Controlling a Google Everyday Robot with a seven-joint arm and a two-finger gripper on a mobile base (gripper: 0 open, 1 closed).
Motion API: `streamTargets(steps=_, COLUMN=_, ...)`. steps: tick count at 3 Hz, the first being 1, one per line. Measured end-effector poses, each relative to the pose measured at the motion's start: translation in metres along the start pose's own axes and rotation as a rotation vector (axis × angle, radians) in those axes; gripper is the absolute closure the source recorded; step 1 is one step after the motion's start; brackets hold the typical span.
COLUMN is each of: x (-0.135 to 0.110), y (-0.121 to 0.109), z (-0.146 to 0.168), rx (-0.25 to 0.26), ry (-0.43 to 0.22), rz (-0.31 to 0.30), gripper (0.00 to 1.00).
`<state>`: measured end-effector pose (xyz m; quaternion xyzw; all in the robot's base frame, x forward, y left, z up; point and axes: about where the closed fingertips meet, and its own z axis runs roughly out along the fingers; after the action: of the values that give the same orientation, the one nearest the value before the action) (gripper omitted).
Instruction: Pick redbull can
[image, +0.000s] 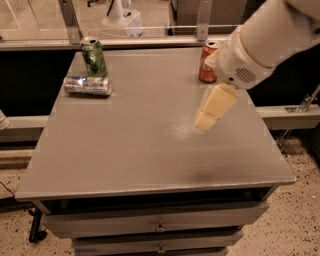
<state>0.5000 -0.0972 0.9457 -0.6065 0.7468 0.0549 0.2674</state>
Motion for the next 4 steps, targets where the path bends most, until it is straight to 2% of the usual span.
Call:
streamTargets(steps=1, x=-0.045, y=-0.007, z=0.051, rx=-0.004, ry=-0.109, rz=0.01, gripper=0.0)
streamTargets(steps=2, x=-0.089, y=-0.013, z=0.088, rx=-0.012, ry=-0.21, rz=0.07, gripper=0.0)
streamTargets(steps=4, x=-0.098, y=-0.012, z=0.093, rx=-0.003, ry=-0.231, rz=0.054, gripper=0.0)
